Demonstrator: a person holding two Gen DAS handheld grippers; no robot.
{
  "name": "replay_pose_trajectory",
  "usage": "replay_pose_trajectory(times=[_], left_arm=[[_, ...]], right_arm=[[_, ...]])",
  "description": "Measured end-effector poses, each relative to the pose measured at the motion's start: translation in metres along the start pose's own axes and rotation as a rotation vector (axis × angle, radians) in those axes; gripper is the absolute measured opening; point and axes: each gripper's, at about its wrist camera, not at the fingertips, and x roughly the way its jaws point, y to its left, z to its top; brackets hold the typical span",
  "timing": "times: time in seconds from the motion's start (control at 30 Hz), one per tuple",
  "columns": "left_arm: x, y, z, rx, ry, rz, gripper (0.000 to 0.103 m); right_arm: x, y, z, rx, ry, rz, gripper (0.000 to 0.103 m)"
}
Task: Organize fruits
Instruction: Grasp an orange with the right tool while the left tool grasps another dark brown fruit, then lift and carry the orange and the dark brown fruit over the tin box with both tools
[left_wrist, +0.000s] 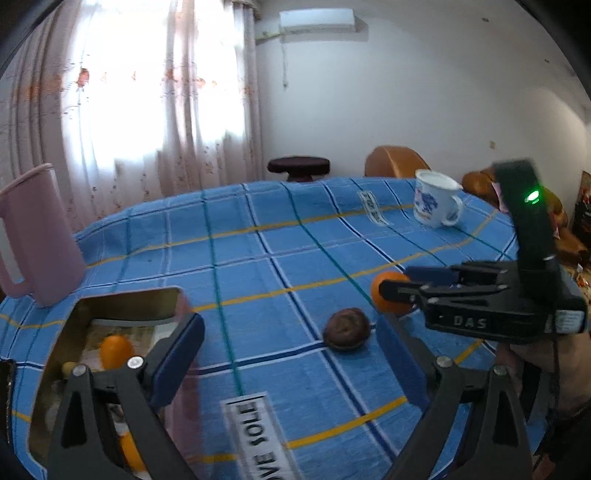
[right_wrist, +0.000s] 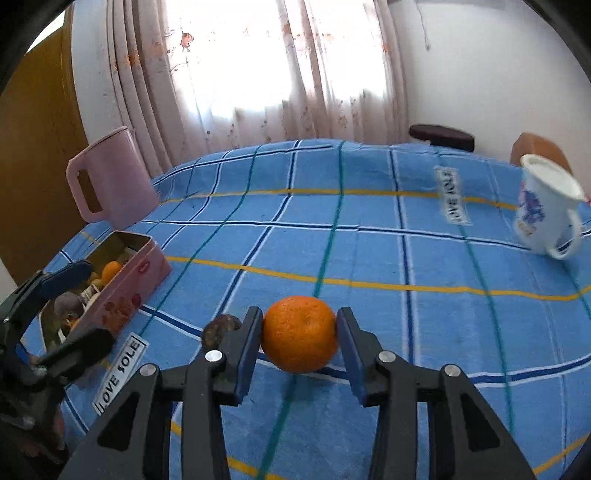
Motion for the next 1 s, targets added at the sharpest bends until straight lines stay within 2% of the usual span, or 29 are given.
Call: replay_pose_trajectory(times=[0.17, 0.33, 0.43, 0.5, 0.63, 0.67, 0.8, 1.0], left_arm=[[0.029, -0.016, 0.006, 0.013, 0.076, -0.052, 0.094], [0.061, -0.031, 0.012, 0.040, 0.170, -0.077, 0.085], [0.074, -0.036, 0.011, 0.048, 0.219, -0.099, 0.075], [0.081, -0.036, 0.011, 0.037, 0.253, -0.118, 0.064], [0.094, -0.033, 0.009, 0.010, 0.311, -0.161, 0.048], [0.094, -0.031, 0.009, -0.003, 0.315, -0.168, 0.044], [0.087, -0.023, 0.007, -0.034, 0.298, -0.197, 0.044], [0.062, -0.015, 0.005, -0.055, 0.207, -0.185, 0.044]], right_arm=[[-0.016, -0.013, -0.003, 0.019, -0.055, -0.049, 0.043], [-0.028, -0.023, -0.006, 0.044, -0.099, -0.058, 0.043], [-0.032, -0.025, -0.007, 0.045, -0.112, -0.057, 0.043], [-0.033, -0.023, -0.007, 0.036, -0.118, -0.060, 0.043], [-0.034, -0.016, -0.008, 0.005, -0.127, -0.061, 0.043], [-0.035, -0.015, -0.008, 0.003, -0.131, -0.060, 0.043], [-0.038, -0.014, -0.009, -0.005, -0.154, -0.058, 0.043], [-0.045, -0.008, -0.011, -0.016, -0.191, -0.041, 0.043]])
